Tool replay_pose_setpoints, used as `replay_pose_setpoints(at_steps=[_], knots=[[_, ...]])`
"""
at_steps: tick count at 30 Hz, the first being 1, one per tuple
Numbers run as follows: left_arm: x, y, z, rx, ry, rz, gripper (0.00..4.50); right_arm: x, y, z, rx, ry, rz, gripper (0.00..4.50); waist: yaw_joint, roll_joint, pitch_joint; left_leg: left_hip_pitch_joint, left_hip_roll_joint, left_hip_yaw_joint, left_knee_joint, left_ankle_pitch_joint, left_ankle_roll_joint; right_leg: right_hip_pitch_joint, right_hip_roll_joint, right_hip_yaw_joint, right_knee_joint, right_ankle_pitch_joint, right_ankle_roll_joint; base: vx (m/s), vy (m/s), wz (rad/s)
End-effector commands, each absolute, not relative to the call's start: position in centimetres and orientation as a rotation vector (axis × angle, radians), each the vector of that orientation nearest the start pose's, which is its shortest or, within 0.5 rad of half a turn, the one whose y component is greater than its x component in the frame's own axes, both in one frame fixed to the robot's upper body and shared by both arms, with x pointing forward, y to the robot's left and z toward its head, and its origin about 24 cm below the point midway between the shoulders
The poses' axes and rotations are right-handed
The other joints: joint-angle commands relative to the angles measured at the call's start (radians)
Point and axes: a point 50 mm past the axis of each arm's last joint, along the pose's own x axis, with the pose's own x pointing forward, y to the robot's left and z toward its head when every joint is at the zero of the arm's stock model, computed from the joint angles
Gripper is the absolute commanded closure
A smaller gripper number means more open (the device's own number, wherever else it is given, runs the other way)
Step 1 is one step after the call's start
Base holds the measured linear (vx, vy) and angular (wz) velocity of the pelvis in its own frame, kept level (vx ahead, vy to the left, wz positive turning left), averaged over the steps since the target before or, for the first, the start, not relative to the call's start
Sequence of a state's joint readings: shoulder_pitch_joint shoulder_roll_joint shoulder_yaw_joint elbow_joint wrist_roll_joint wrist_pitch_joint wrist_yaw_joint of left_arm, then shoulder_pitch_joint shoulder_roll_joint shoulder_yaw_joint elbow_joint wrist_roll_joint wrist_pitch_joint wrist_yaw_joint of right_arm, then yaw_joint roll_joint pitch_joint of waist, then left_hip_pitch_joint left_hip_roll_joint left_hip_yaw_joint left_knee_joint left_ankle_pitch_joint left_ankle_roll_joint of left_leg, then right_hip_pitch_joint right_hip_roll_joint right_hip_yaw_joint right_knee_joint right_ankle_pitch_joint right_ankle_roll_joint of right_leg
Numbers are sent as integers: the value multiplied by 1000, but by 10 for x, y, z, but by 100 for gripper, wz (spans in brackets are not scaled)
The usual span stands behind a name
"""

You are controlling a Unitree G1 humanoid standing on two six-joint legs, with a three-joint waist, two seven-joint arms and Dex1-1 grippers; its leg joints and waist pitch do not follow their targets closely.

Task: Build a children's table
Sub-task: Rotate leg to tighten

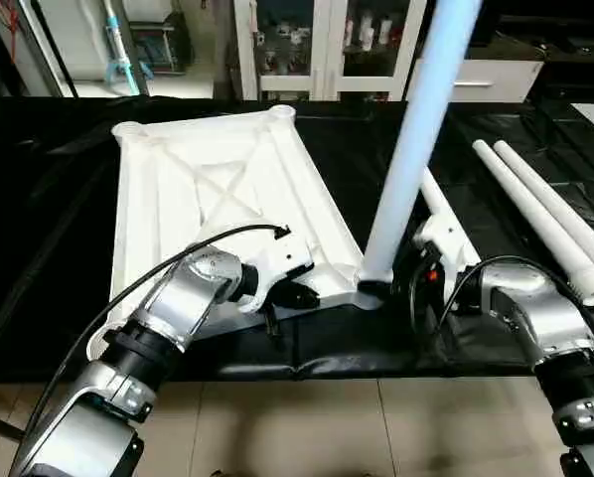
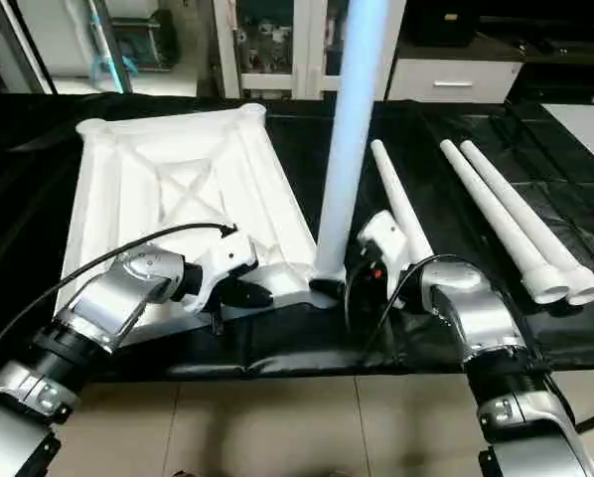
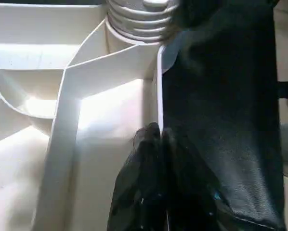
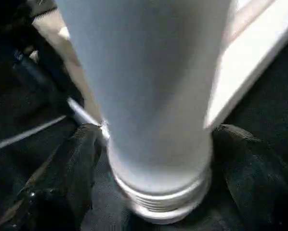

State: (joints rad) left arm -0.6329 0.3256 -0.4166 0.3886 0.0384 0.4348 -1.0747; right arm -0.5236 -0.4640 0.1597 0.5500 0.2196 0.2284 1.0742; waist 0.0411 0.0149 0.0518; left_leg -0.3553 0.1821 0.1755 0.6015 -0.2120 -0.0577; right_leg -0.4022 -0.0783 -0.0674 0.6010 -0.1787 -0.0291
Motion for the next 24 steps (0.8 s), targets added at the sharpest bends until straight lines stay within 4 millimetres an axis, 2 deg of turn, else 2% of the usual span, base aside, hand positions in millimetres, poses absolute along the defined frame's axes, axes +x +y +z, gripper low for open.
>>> replay_pose_setpoints(at_steps=[1, 4, 5, 7, 9, 11, 12, 15, 16, 17, 18, 20, 24], knots=[[301, 90, 44, 463, 671, -1346, 450, 319, -178, 59, -148, 419, 1086, 62, 1, -11, -64, 0, 48, -9, -67, -102, 103, 57, -70, 46, -62, -133, -272, 0, 0, 0], [300, 90, 44, 467, 672, -1347, 450, 320, -174, 57, -148, 412, 1085, 62, 3, -12, -64, 1, 49, -10, -68, -95, 98, 56, -70, 46, -60, -134, -267, 0, 0, 0], [300, 90, 45, 467, 672, -1347, 450, 320, -173, 57, -147, 412, 1085, 62, 3, -16, -65, 1, 48, -9, -67, -94, 99, 57, -70, 46, -61, -136, -267, 0, 0, 0], [300, 90, 45, 475, 672, -1346, 450, 323, -171, 56, -139, 406, 1083, 62, 3, -11, -65, 1, 48, -10, -67, -88, 98, 56, -70, 46, -59, -133, -268, 0, 0, 0], [299, 91, 45, 476, 673, -1345, 450, 323, -171, 56, -138, 405, 1083, 62, 2, -13, -64, 0, 47, -9, -67, -91, 98, 57, -69, 45, -61, -133, -267, 0, 0, 0], [299, 91, 45, 478, 676, -1346, 450, 325, -172, 55, -131, 398, 1068, 78, 3, -2, -66, 1, 46, -11, -66, -88, 96, 57, -69, 45, -58, -119, -271, 0, 0, 0], [299, 91, 45, 478, 678, -1346, 450, 325, -172, 55, -128, 398, 1069, 78, 1, -5, -67, 0, 46, -10, -66, -88, 97, 58, -68, 44, -58, -108, -276, 0, 0, 0], [297, 89, 44, 480, 686, -1357, 450, 322, -173, 55, -127, 402, 1083, 113, 1, -6, -67, 0, 47, -11, -66, -95, 98, 60, -68, 44, -58, -106, -278, 0, 0, 0], [296, 89, 43, 483, 689, -1363, 450, 321, -173, 54, -123, 404, 1084, 119, 1, 7, -67, 3, 47, -10, -66, -101, 94, 57, -65, 43, -61, -99, -278, 0, 0, 0], [296, 89, 43, 485, 690, -1365, 450, 321, -173, 53, -120, 405, 1083, 119, 0, 2, -67, 2, 46, -10, -66, -100, 94, 59, -64, 43, -58, -89, -281, 0, 0, 0], [296, 89, 42, 491, 690, -1364, 450, 320, -174, 52, -117, 406, 1082, 140, 1, 1, -68, -1, 45, -11, -66, -95, 97, 62, -66, 43, -56, -78, -284, 0, 0, 0], [297, 89, 42, 495, 690, -1362, 450, 320, -174, 50, -110, 409, 1079, 150, 2, -1, -68, 1, 46, -11, -66, -99, 99, 61, -67, 43, -57, -88, -284, 0, 0, 0], [298, 89, 42, 501, 689, -1360, 450, 320, -173, 48, -111, 413, 1078, 163, 1, 2, -68, 1, 46, -11, -66, -103, 92, 61, -66, 43, -58, -98, -281, 0, 0, 0]])
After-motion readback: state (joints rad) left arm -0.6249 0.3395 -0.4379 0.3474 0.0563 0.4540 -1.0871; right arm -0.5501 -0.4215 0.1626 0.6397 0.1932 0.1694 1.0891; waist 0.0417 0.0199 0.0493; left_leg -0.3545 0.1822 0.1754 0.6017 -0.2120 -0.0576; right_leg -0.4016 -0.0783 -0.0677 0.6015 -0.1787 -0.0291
